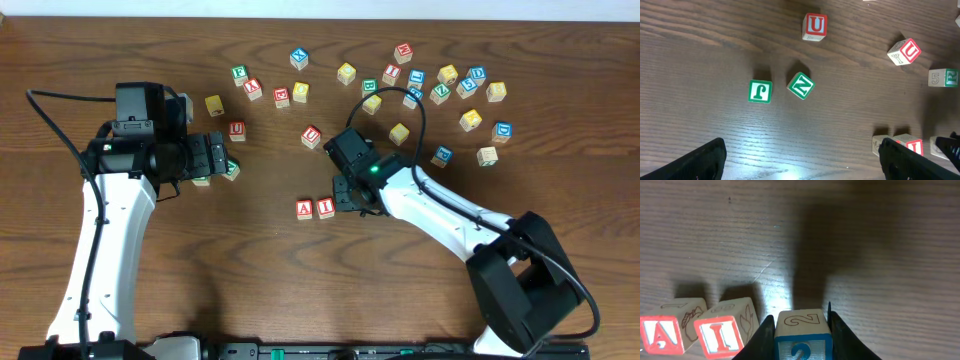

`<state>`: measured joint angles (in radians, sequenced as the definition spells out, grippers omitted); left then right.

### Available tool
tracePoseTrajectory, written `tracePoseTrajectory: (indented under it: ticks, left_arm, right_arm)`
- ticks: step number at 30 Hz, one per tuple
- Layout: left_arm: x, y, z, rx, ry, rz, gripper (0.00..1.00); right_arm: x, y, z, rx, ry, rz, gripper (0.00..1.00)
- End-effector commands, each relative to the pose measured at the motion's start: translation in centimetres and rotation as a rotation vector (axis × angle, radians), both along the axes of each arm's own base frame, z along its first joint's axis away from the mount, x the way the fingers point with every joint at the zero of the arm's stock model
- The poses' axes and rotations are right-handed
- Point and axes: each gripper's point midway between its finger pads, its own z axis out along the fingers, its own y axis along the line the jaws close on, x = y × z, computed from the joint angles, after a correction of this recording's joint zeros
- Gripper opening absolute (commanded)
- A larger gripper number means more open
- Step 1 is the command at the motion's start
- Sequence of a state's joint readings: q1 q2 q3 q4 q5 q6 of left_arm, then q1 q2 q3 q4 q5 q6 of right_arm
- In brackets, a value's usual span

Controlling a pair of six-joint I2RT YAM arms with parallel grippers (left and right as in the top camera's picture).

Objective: Spell out AI2
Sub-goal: 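Lower the 2 block onto the table right of the I block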

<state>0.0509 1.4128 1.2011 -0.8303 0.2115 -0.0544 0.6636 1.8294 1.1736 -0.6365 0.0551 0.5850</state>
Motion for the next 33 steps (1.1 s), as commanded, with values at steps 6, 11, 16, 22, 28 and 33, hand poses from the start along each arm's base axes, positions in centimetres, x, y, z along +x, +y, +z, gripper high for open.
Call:
tracePoseTrajectory:
  ticks: [6,11,16,22,28,33]
  left_arm:
    - [-0.1,0.0,-0.5,-0.002,0.014,-0.008,0.96]
    - [-0.1,0.0,-0.5,-0.002,0.014,-0.008,0.96]
    - [-0.1,0.0,-0.5,-0.002,0.014,-0.008,0.96]
    - [-0.1,0.0,-0.5,-0.002,0.014,-0.008,0.96]
    - [-0.1,0.0,-0.5,-0.002,0.014,-0.008,0.96]
    - [-0.1,0.0,-0.5,-0.002,0.014,-0.008,0.96]
  right_arm:
    - [-0.3,0.8,-0.3,0.028,0.013,0.009,0.22]
    - [-0.6,1.4,-0.3,0.03,0.009,0.025,0.22]
    - [-0.8,2.2,-0.3,0.028,-0.011,0.045,0.22]
    - [-1.0,2.4,-0.3,0.026,-0.011,0.048,0.22]
    - [-1.1,2.3,-0.4,0.028,-0.005,0.038,0.22]
    - [-1.3,2.6,-0.4,0.033,0.0,0.04,0.22]
